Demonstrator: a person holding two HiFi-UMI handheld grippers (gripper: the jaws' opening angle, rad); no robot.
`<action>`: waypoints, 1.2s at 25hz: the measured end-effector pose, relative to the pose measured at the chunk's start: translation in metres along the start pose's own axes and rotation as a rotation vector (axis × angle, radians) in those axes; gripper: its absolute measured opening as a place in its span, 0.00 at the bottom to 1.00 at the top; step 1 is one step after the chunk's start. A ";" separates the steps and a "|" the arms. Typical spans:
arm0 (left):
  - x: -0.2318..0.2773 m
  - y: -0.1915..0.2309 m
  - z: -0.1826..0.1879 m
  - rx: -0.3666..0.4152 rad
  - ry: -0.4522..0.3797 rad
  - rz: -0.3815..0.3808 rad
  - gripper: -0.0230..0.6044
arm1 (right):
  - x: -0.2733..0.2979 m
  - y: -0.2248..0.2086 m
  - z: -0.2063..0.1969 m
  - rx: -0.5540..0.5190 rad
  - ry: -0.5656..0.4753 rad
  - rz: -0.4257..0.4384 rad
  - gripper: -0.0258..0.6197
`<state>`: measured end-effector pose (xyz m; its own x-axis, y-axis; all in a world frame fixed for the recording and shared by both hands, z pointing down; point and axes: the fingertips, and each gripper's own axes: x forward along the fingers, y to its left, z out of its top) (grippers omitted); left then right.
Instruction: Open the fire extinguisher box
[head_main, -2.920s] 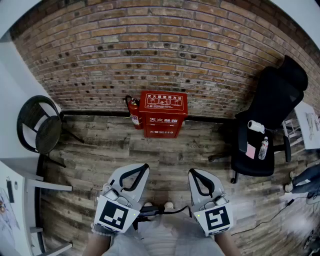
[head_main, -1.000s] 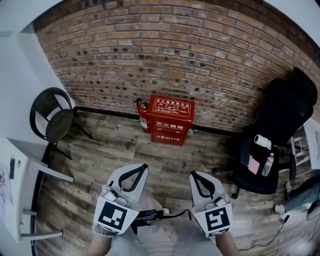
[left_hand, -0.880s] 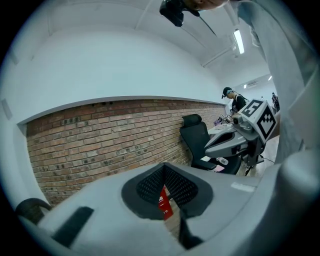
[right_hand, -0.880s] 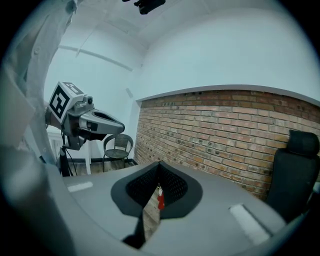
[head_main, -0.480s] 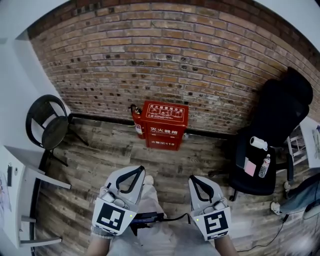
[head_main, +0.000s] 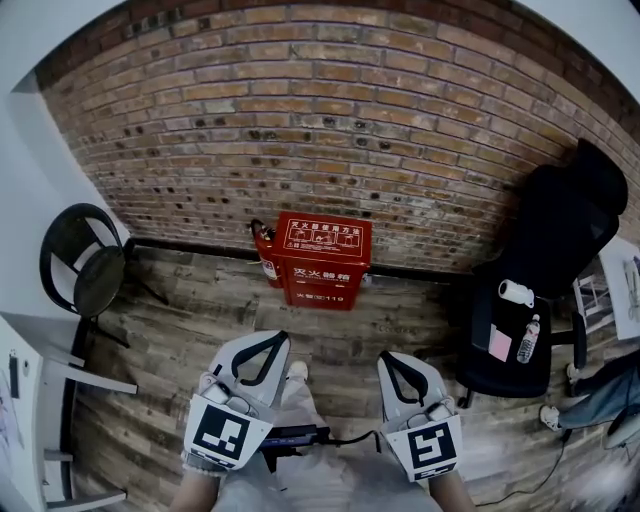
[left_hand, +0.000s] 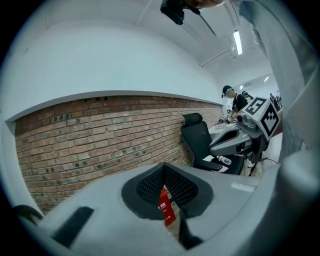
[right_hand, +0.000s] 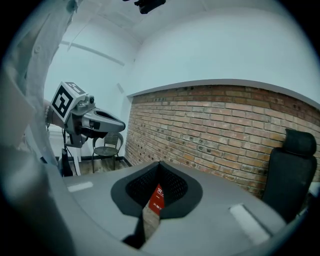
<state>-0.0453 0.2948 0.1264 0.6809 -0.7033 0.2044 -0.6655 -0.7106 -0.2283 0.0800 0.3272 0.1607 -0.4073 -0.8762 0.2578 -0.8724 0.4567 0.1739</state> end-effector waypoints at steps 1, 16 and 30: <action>0.006 0.006 -0.002 0.000 0.003 -0.007 0.03 | 0.008 -0.003 0.001 0.003 0.004 -0.003 0.05; 0.108 0.122 -0.017 -0.010 0.035 -0.088 0.03 | 0.137 -0.056 0.024 0.043 0.079 -0.054 0.05; 0.175 0.205 -0.028 -0.035 0.040 -0.115 0.03 | 0.229 -0.097 0.039 0.061 0.112 -0.095 0.05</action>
<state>-0.0713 0.0250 0.1421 0.7412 -0.6166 0.2656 -0.5943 -0.7866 -0.1676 0.0603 0.0762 0.1655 -0.2927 -0.8905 0.3483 -0.9217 0.3597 0.1451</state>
